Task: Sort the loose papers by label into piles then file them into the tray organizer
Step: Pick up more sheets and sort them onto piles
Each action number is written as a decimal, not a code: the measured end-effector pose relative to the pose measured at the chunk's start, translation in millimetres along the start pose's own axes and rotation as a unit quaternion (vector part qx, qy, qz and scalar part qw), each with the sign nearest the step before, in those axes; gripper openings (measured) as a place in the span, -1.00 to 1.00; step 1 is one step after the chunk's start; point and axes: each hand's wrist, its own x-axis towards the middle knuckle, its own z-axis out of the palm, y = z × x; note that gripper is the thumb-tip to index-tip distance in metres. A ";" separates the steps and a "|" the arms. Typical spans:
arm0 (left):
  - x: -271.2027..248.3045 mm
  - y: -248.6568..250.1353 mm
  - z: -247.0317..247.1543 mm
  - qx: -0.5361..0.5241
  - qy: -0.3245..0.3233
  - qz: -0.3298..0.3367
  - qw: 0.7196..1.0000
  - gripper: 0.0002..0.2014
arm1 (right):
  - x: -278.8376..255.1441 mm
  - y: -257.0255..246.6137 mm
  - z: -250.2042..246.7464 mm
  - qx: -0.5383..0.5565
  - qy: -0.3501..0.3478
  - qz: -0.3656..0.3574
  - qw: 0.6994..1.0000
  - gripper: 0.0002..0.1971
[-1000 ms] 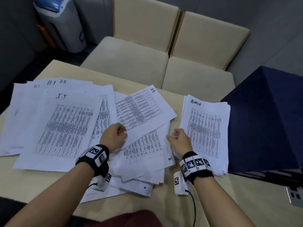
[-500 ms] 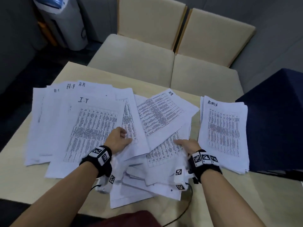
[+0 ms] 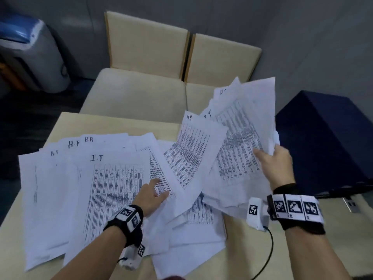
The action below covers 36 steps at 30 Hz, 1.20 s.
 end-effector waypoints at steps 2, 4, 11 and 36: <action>0.5 6.7 -4.6 0.000 -0.028 -0.021 0.999 -0.29 | -0.5 -19.7 -19.4 0.049 0.042 -0.026 0.998 -0.75; -0.2 22.7 -17.2 -0.007 -0.073 -0.065 0.995 -0.21 | -3.0 -38.3 -35.4 0.095 0.050 -0.062 0.992 -0.77; -24.1 144.5 -105.8 -0.240 0.006 0.113 0.964 0.18 | -19.1 -73.2 -54.8 0.232 -0.045 -0.135 0.962 -0.81; -45.0 138.4 -109.7 -0.428 -0.053 0.079 0.899 -0.09 | -32.1 -28.3 40.7 0.330 -0.237 -0.001 0.914 -0.29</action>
